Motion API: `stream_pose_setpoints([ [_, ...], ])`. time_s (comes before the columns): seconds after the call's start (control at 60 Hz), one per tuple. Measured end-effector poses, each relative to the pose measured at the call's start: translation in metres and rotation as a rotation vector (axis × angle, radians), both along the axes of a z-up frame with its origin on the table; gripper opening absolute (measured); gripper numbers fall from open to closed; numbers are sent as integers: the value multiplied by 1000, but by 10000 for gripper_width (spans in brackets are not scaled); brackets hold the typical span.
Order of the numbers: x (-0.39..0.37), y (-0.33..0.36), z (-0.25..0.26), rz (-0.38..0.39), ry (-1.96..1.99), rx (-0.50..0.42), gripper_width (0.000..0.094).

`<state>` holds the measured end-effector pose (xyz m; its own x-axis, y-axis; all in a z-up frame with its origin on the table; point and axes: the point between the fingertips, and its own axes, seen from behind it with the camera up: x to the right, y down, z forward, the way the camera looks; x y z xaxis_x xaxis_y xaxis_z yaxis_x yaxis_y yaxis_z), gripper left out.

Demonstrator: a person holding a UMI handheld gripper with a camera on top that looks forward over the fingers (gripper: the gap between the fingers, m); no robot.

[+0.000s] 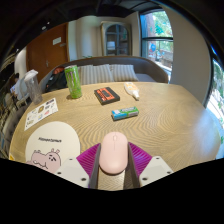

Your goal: Arrange mouse

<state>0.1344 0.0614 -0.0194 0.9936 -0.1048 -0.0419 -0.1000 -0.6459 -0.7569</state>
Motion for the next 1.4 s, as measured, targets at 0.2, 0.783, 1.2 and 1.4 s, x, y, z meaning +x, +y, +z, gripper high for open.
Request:
stream_pose_setpoints([
  [0.2, 1, -3, -1, -43, -2, -87, 417],
  [0.783, -187, 1, 32, 134, 6, -40, 326],
  [1.2, -196, -13, 2, 141, -1, -165, 573],
  [1.4, -211, -6, 79, 155, 14, -224, 838],
])
